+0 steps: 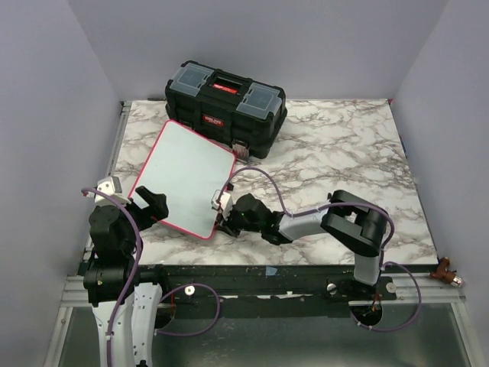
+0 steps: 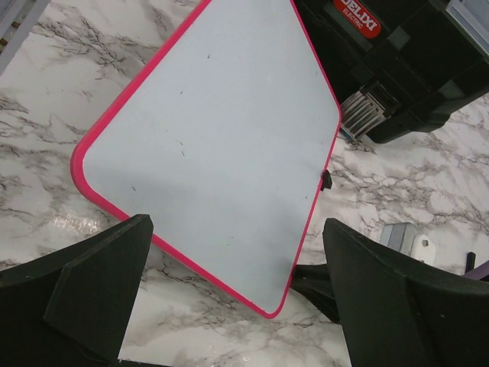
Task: Write a sentence on the whiteboard
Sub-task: Move the whiteboard to the center of the board.
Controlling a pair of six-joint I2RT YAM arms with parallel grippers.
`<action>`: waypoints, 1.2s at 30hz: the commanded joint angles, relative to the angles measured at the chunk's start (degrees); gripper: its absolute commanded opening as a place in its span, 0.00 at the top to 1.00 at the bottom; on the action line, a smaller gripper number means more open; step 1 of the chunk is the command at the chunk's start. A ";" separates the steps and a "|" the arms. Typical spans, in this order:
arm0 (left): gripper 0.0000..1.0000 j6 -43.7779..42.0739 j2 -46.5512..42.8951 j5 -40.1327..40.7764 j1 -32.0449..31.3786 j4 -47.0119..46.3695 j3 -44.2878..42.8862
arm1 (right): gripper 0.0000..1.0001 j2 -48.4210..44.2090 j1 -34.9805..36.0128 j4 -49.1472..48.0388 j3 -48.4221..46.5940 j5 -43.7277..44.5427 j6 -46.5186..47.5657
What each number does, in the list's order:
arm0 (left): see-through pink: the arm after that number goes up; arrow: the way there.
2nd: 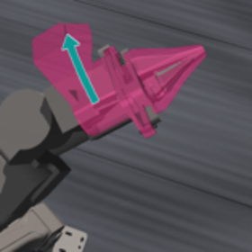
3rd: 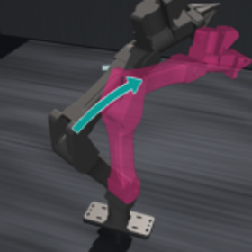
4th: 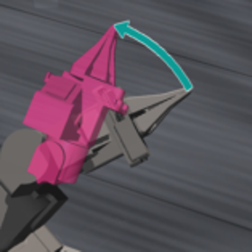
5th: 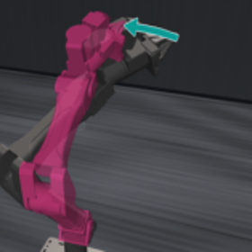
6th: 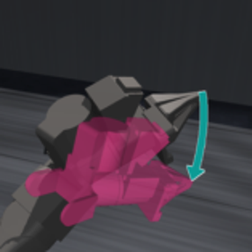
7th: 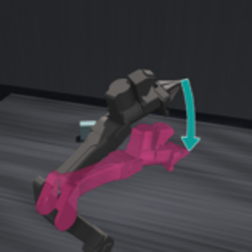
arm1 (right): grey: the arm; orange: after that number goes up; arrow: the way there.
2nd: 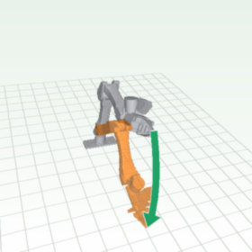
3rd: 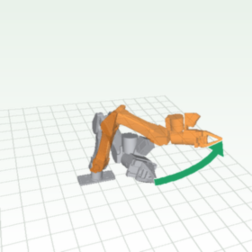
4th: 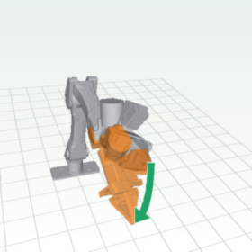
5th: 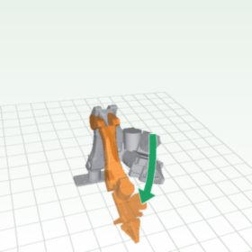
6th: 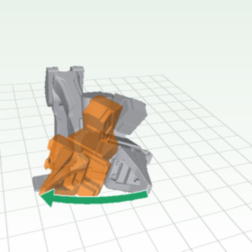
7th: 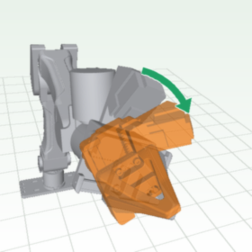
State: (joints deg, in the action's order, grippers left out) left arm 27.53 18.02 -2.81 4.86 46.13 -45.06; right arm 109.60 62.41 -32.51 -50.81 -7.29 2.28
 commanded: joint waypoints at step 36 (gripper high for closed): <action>0.02 -0.46 0.41 -0.44 0.59 0.02 -0.03 | 0.77 -18.03 2.61 8.11 23.18 14.97 -13.25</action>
State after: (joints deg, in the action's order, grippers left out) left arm 27.46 18.17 -2.83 4.93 46.17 -45.06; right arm 90.74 65.10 -32.49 -28.64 2.87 -7.81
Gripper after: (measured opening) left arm 0.984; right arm 0.170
